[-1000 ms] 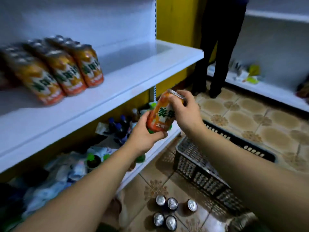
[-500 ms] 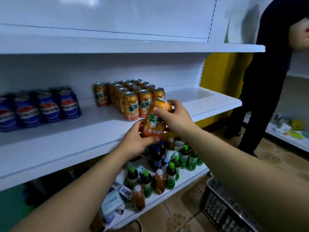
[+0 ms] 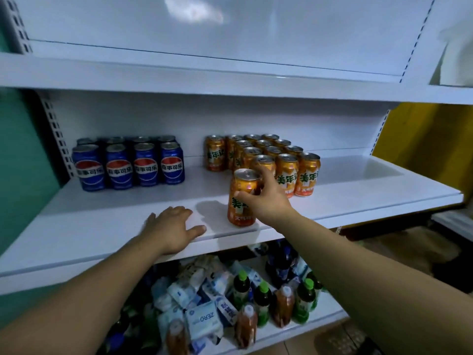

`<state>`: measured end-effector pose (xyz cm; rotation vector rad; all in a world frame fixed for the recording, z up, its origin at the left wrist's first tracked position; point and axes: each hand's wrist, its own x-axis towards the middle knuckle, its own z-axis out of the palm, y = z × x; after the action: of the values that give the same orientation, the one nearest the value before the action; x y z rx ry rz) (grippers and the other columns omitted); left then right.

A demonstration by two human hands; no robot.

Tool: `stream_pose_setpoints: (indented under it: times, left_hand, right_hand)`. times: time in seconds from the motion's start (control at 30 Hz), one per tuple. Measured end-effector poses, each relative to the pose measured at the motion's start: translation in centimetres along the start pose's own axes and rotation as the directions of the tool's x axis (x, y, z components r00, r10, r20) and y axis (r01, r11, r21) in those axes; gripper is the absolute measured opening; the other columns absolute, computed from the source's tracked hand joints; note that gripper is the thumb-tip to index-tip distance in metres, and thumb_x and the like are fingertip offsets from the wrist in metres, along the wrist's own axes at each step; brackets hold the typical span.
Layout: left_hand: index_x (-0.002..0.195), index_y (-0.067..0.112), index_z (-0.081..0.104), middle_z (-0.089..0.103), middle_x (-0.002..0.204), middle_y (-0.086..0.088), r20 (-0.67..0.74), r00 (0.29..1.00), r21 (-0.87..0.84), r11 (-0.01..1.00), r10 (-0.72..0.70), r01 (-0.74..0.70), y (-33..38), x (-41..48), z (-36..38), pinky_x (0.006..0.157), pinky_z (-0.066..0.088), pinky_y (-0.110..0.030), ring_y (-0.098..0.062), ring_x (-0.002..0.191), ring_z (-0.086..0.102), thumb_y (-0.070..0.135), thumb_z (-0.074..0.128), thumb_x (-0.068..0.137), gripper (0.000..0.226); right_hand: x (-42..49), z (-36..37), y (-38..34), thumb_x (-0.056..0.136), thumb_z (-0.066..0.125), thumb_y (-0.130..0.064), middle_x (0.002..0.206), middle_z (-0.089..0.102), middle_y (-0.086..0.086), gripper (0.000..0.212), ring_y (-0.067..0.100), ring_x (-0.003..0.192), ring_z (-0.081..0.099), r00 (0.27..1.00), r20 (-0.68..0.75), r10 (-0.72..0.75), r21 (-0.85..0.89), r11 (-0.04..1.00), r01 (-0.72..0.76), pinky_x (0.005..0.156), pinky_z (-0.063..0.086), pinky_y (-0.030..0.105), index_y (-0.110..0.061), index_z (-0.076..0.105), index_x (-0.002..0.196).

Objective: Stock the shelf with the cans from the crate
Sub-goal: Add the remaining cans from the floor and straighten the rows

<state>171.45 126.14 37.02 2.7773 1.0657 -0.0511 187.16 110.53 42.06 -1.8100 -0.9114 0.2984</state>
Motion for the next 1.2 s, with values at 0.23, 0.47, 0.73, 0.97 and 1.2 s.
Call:
stream_pose_setpoints:
  times: [0.23,0.47,0.73,0.97,1.2]
  left_hand:
    - [0.151,0.031,0.014,0.006,0.161,0.006,-0.062,0.998,0.035,0.999,0.0,0.002,-0.2,0.2,1.0,0.118,0.005,-0.048,-0.015,0.147,0.004,0.071,0.023,0.089,0.075]
    - [0.149,0.032,0.023,0.014,0.159,0.007,-0.081,0.996,-0.063,0.998,-0.034,0.028,-0.2,0.4,0.8,0.117,0.006,-0.047,-0.014,0.146,0.01,0.069,0.037,0.087,0.073]
    - [0.148,0.033,0.018,0.034,0.153,0.001,-0.121,0.991,-0.622,0.783,-0.059,-0.03,4.4,3.0,0.9,0.109,0.034,-0.048,-0.027,0.137,0.035,0.061,0.072,0.066,0.102]
    - [0.13,0.029,0.04,0.057,0.133,0.005,-0.165,0.98,-0.603,0.797,-0.112,-0.011,7.6,4.7,0.7,0.104,0.039,-0.046,-0.024,0.12,0.054,0.049,0.073,0.074,0.068]
    - [0.128,0.023,0.043,0.059,0.131,-0.003,-0.224,0.957,-0.61,0.793,-0.187,0.012,6.4,9.3,0.9,0.101,0.042,-0.046,-0.029,0.118,0.055,0.044,0.076,0.074,0.067]
  right_hand:
    - [2.5,2.2,1.1,0.085,0.072,-0.032,0.144,0.043,0.001,0.08,0.025,0.129,0.046,1.0,-0.016,-0.019,-0.025,1.0,0.019,0.101,0.043,0.043,-0.031,0.023,0.147]
    - [2.6,3.5,3.0,0.081,0.076,-0.03,0.145,0.043,0.001,0.092,0.022,0.131,0.044,0.998,0.012,-0.062,-0.114,0.992,0.063,0.108,0.038,0.039,-0.028,0.016,0.151]
    - [1.5,-0.3,7.3,0.091,0.056,-0.047,0.124,0.056,0.002,0.048,0.02,0.111,0.052,0.979,0.188,-0.079,-0.596,0.783,0.178,0.09,0.042,0.03,-0.016,0.055,0.129]
    - [0.8,-2.5,10.2,0.078,-0.002,-0.072,0.149,0.036,-0.003,0.085,0.02,0.137,0.028,0.977,0.204,-0.063,-0.818,0.538,0.206,0.11,0.023,0.038,-0.032,0.034,0.144]
    - [1.0,-2.0,11.2,0.066,-0.021,-0.082,0.158,0.027,0.001,0.106,0.029,0.145,0.018,0.986,0.152,-0.069,-0.853,0.495,0.167,0.116,0.011,0.047,-0.037,0.028,0.148]
